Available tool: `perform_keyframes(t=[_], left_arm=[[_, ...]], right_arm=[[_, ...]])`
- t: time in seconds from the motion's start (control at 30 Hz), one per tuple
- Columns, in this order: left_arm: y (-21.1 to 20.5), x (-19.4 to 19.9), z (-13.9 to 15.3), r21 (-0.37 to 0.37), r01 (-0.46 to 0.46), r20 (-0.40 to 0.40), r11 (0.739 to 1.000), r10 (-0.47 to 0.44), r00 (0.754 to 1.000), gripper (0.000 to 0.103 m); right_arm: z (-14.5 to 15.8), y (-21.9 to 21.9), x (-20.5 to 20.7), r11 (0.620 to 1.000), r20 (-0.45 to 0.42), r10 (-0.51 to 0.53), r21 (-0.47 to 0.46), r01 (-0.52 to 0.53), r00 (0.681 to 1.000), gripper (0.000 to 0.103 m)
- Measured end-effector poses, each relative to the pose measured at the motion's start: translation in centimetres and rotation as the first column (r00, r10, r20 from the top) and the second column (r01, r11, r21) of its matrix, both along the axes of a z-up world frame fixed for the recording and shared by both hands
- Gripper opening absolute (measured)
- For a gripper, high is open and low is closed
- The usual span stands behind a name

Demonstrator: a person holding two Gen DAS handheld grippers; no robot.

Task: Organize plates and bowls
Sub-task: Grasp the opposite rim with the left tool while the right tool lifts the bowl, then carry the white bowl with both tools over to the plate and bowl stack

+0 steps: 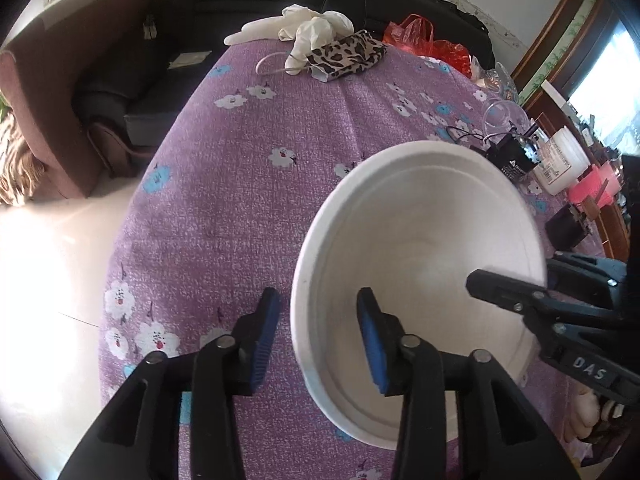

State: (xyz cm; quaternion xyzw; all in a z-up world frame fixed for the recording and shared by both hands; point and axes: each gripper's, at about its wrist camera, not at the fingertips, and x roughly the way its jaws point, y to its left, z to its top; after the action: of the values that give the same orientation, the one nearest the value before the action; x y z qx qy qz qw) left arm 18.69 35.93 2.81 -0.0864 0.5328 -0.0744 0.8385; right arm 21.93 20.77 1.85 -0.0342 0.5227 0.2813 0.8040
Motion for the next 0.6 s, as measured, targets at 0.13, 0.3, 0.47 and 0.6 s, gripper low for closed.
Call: perform_keyframes(t=[0.13,0.3,0.47,0.6], left_arm=[[-0.6,0.2,0.2,0.024,0.020,0.001,1.000,-0.020,1.000,0.026],[-1.3,0.4,1.4,0.082,0.043,0.023,0.996,-0.045,0.999,0.017],[-2.8,0.5,3.8,0.208,0.068,0.090,0.976,-0.088,0.992,0.018],[-4.5,0.4,5.5,0.301,0.101,0.116,0.948,-0.142,0.983,0.018]], right_arm=[[-0.2,0.1,-0.1,1.000,0.004,-0.003,-0.006,0.003,1.000,0.019],[0.9,0.1,-0.4,0.999,0.067,-0.003,-0.035,0.006,0.998,0.015],[2.3,-0.6,-0.7,1.000,0.119,-0.029,-0.008,0.030,0.993,0.015],[2.9,-1.8,-0.7,0.998,0.128,-0.066,0.032,0.062,0.990,0.016]])
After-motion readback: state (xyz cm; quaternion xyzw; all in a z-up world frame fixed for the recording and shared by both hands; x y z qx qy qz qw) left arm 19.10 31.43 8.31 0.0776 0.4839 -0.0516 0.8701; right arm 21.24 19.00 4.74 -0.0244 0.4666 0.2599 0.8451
